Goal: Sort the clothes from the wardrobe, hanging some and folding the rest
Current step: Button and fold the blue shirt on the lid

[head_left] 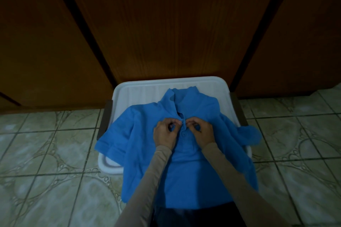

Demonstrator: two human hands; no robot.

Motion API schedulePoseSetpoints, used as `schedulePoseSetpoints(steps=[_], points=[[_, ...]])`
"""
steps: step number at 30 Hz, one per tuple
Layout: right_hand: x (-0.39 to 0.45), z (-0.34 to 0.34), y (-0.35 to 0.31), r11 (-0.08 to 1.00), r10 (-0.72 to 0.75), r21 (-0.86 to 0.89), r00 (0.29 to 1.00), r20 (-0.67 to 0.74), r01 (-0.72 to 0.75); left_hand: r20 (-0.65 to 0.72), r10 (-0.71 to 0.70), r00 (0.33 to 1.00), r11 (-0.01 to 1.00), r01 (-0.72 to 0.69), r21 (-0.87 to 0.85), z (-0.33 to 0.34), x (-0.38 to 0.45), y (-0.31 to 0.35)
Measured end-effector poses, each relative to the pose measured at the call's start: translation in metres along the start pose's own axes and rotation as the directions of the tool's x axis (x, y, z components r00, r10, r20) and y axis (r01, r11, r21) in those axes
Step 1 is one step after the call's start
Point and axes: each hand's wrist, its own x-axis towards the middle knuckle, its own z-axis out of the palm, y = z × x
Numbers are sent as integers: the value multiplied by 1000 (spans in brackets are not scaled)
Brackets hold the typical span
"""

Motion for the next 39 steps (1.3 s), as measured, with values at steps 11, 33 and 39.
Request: schedulePoseSetpoints(steps=[11,33,39], points=[[1,3,2,996,44,84,999,-10,-43,19,15,1000,1000,-15,14,-1,1,0],[1,4,2,997,57,50,998,-21,-55,45,-116,992,982,121,-143,-2,2,4],[1,5,0,998,57,21,998,-16,-57,79,-75,994,990,84,-112,-2,3,2]])
